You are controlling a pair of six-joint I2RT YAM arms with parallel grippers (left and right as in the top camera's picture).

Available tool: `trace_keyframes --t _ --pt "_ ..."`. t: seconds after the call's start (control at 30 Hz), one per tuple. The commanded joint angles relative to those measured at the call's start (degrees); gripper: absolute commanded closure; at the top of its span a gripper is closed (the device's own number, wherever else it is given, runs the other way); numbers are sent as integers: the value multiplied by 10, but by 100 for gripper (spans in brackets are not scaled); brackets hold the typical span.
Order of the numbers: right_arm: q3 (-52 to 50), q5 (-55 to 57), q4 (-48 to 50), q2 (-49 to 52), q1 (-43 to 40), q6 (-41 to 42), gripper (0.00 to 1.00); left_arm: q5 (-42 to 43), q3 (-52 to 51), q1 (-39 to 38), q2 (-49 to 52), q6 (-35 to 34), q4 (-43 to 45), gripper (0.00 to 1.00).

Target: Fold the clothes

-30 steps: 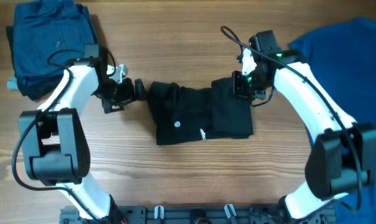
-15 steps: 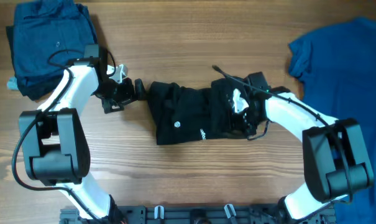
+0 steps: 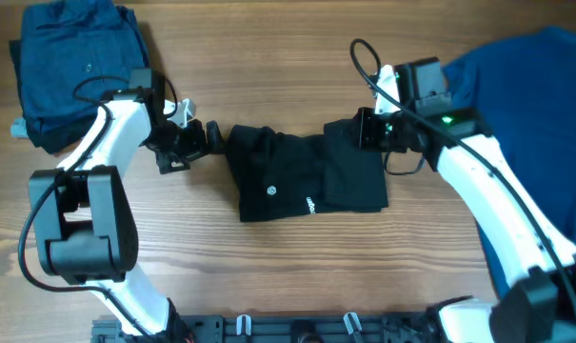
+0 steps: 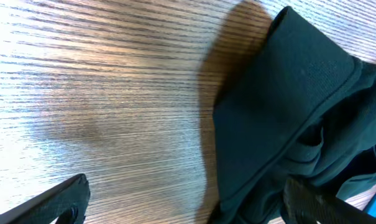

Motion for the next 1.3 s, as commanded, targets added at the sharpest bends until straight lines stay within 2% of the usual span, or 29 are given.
trace_keyframes --t 0.0,0.2,0.3,0.37,0.4,0.43,0.47,0.5,0.53,0.6,0.67,0.83,0.97,1.17,1.27 --pt "-2 -1 10 78 -1 6 84 13 1 3 5 13 0 0" --pt "-1 -111 105 263 -5 -28 83 13 1 3 5 13 -1 0" --pt "5 -113 95 254 -27 -27 90 13 1 3 5 12 0 0" --pt "20 -86 55 219 -37 -26 91 13 1 3 5 13 -1 0" --pt "28 -54 31 192 -37 -26 88 14 1 3 5 13 0 0" --pt "37 -21 9 164 -37 -26 79 16 1 2 5 13 0 0" --pt "49 16 -17 131 -37 -26 62 24 1 2 5 13 2 0" --pt "68 49 -51 83 -37 -26 11 38 1 2 5 13 9 0" --pt "75 50 -63 53 -37 -32 1 44 1 2 5 13 14 0" --pt "77 50 -75 -21 -37 -28 0 50 1 2 5 13 19 0" --pt "77 50 -90 -47 -37 -25 0 50 -3 0 5 13 22 0" --pt "77 60 -134 -43 -37 -26 1 112 -50 -10 7 12 88 0" --pt "77 63 -149 -43 -37 -25 1 129 -85 -32 18 -8 157 0" --pt "76 63 -169 -43 -37 -26 0 112 -85 -56 39 -8 277 0" --pt "77 63 -174 -43 -37 -26 1 108 -85 -62 46 -2 277 3"
